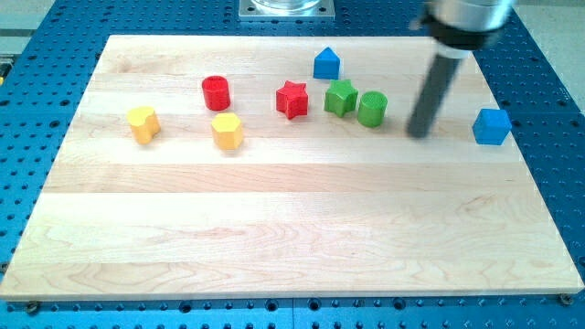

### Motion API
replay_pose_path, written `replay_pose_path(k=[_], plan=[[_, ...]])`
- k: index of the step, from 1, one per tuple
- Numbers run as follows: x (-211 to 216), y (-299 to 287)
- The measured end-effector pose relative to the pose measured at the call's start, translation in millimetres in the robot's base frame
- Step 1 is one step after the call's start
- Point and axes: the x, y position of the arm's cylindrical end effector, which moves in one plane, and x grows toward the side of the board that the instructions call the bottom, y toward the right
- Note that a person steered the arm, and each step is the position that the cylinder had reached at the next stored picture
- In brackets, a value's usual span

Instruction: Slide the green blocks slightly to the down

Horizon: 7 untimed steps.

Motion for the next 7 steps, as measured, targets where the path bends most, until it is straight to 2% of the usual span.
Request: replay_pose_path(k=[1,3,4,5,6,7], plan=[[7,-46],[-11,-5],[6,-14],[12,-92],[-4,-93],[19,-53]])
